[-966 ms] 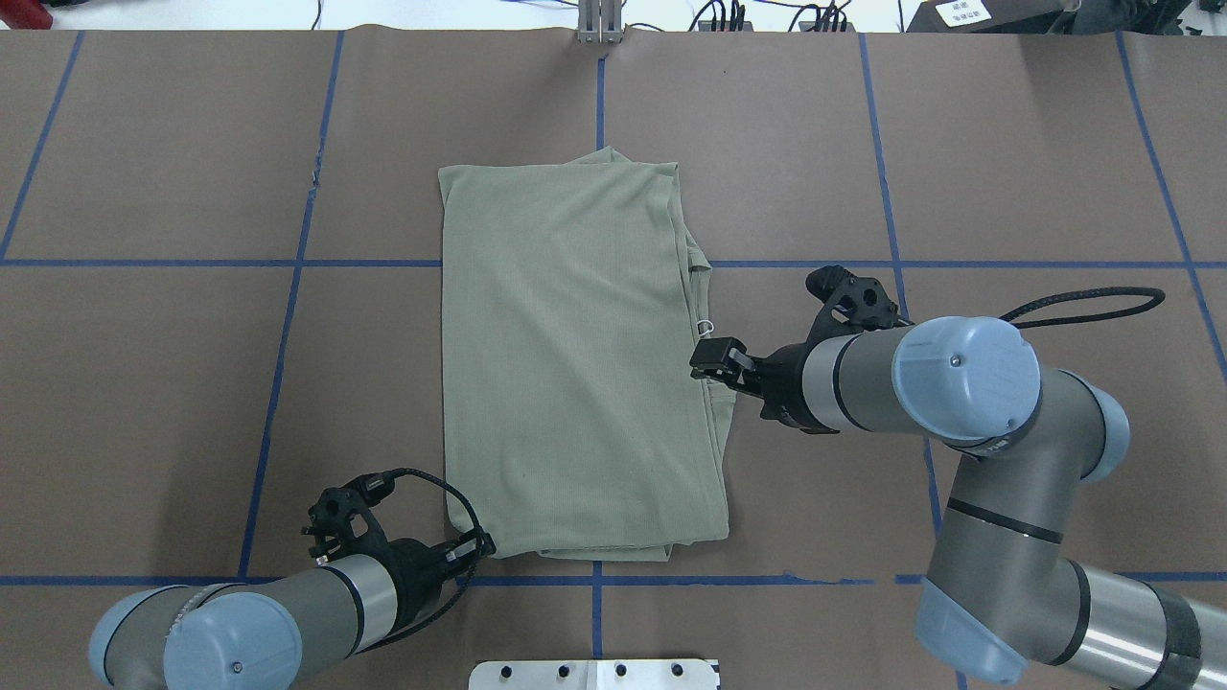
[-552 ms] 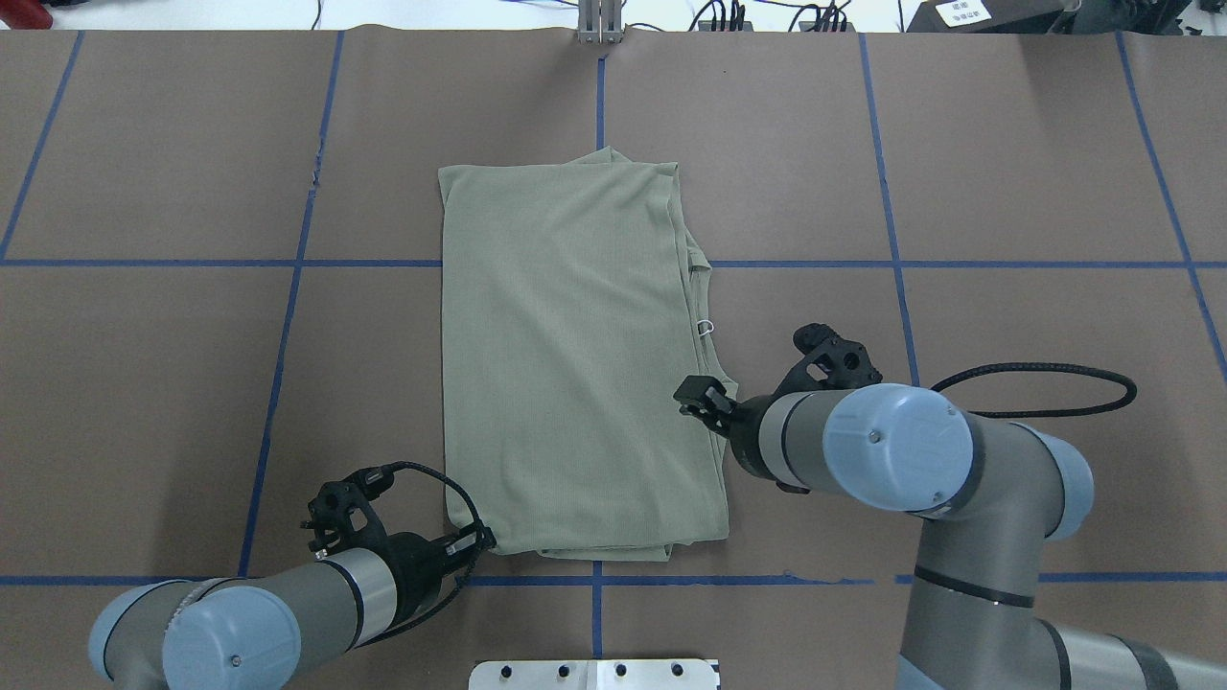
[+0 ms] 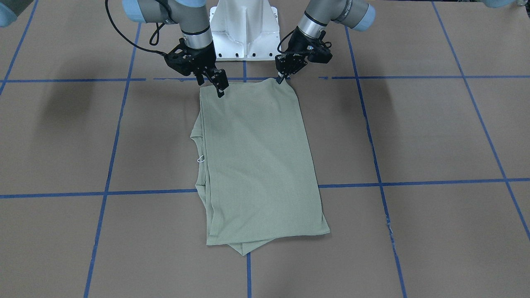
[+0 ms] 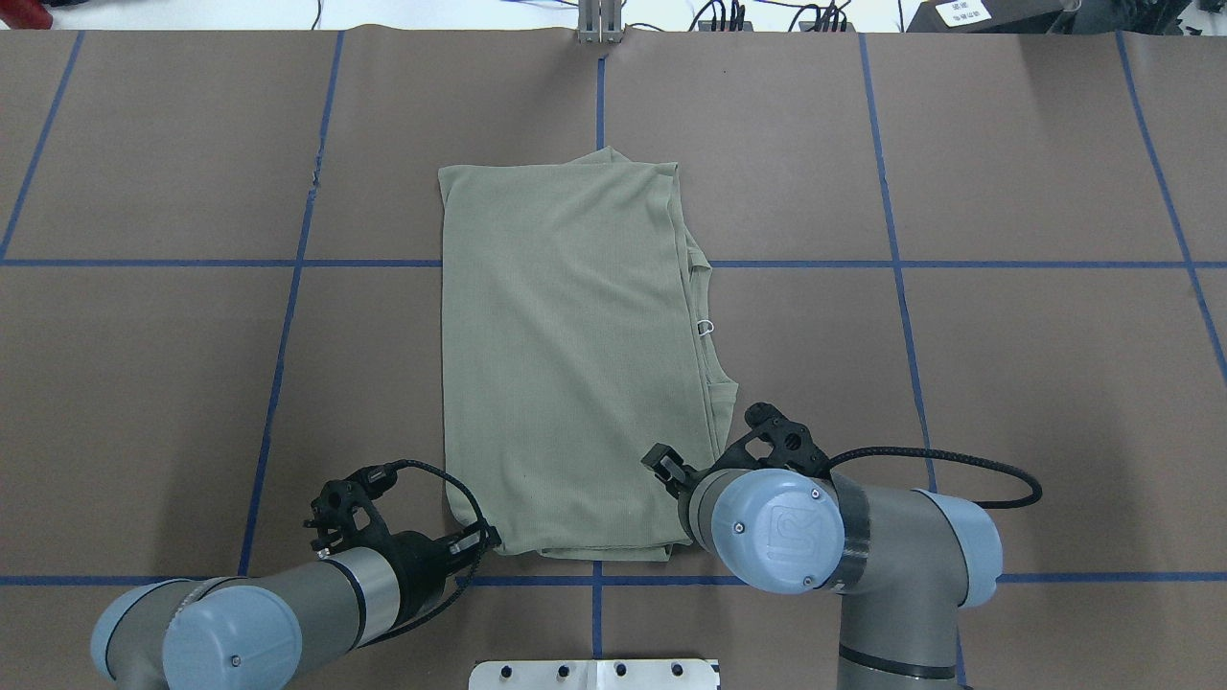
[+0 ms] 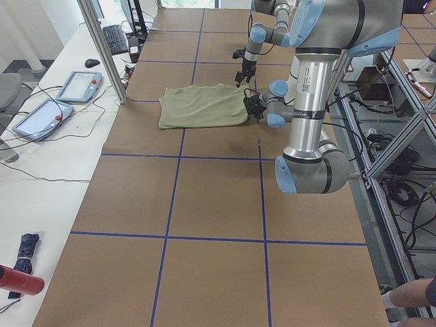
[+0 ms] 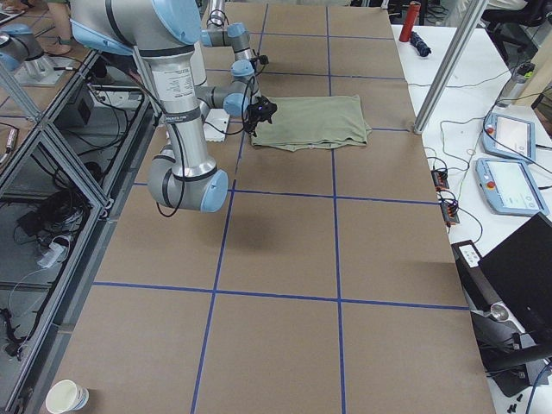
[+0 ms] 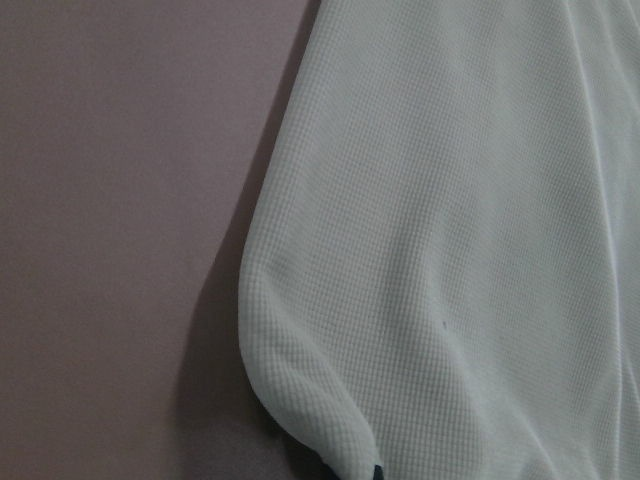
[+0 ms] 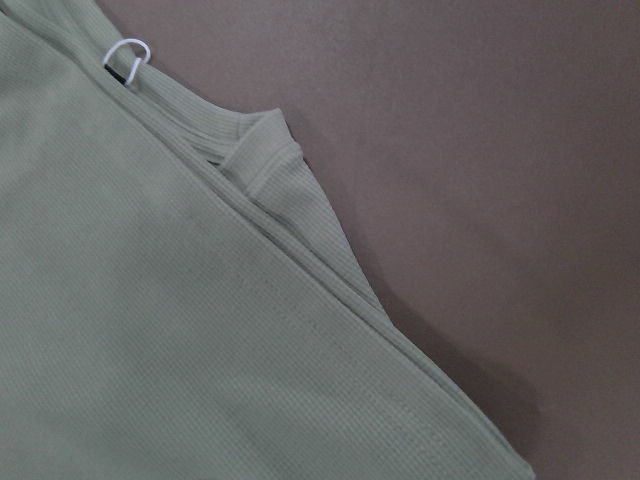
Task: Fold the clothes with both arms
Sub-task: 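Move the right gripper to the shirt's near end beside the left gripper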
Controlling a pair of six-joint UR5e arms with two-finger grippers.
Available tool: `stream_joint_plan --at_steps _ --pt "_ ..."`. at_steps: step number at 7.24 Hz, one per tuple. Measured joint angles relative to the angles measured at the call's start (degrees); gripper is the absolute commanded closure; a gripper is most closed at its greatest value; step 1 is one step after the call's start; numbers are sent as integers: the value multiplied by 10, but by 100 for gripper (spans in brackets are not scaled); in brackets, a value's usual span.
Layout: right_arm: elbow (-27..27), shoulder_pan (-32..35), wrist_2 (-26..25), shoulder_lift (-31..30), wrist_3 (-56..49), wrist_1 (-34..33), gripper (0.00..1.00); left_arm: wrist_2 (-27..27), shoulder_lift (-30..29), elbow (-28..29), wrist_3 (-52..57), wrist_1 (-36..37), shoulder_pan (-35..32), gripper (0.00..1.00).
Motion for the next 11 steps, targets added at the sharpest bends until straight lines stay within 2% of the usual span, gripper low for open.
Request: stream_joint_plan --at_steps 2,4,5,6,7,8,9,10,11 --pt "-19 -7 -9 2 2 8 6 0 0 -5 0 0 -1 100" --pt "-28 -10 -10 3 3 20 20 0 0 -6 0 0 -2 100" --pt "-30 -11 -11 3 4 21 39 0 0 -6 0 0 -2 100" --pt "-30 -11 -13 5 4 22 41 0 0 -6 0 0 -2 100" --pt "-30 -11 -16 8 5 22 49 0 0 -6 0 0 -2 100" --pt "-31 -11 -17 9 6 22 63 0 0 -6 0 0 -2 100" --pt "-31 -11 -18 10 12 22 91 0 0 -6 0 0 -2 100" --pt "-31 -11 -18 11 21 22 100 0 -1 -7 0 0 -2 100" --pt "-31 -11 -19 11 29 22 100 0 -1 -9 0 0 -1 100"
